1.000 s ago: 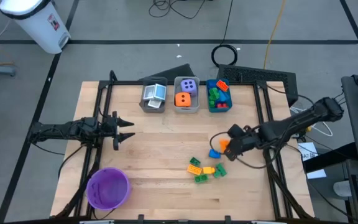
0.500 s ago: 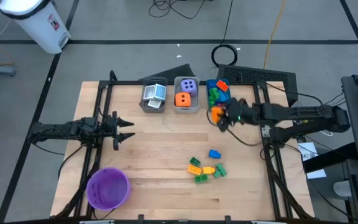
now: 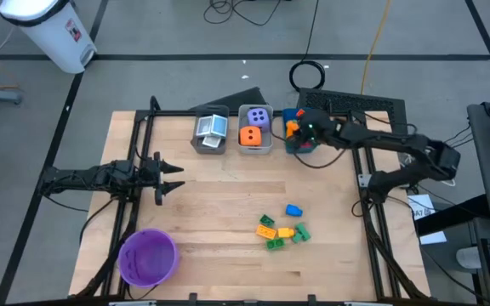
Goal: Pick & Place Toys
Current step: Put the light orange game piece into the blue bin, then put the green game piece into the blue bin
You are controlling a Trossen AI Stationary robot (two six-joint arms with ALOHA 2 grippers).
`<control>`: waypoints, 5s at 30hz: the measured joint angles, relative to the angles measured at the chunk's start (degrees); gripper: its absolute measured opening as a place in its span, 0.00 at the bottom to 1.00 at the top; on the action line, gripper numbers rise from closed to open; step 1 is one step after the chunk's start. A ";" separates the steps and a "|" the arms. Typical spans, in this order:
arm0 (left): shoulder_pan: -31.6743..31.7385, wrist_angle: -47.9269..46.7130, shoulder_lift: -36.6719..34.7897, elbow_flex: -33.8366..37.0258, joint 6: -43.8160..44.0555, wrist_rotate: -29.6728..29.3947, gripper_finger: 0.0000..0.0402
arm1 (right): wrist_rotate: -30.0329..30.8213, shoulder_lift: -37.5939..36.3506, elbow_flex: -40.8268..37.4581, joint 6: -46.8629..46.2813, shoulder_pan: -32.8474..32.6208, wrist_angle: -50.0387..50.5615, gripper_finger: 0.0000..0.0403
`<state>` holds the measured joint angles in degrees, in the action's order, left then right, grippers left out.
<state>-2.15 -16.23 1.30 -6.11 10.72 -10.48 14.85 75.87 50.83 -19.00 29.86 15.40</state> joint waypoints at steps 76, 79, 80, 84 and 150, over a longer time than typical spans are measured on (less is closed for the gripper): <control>0.00 0.00 -0.02 0.00 0.00 0.01 0.61 | -23.75 -7.37 -2.82 -0.27 -36.20 -3.12 0.65; -0.01 -0.02 -0.02 0.00 0.00 0.00 0.61 | -21.99 -6.29 -2.82 -3.42 -41.57 1.56 0.63; 0.00 -0.02 -0.02 0.00 0.00 0.00 0.61 | -20.21 -6.18 -2.82 -4.36 -43.59 3.36 0.63; -0.02 0.00 -0.02 0.00 0.00 0.00 0.61 | -14.23 -5.96 -2.78 -10.08 -49.90 8.37 0.62; -0.01 0.00 -0.02 0.00 0.00 0.00 0.61 | -8.59 9.62 -8.83 -20.61 -54.13 6.31 0.30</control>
<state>-2.17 -16.23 1.28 -6.11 10.72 -10.48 6.27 85.49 42.00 -39.61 -24.27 21.70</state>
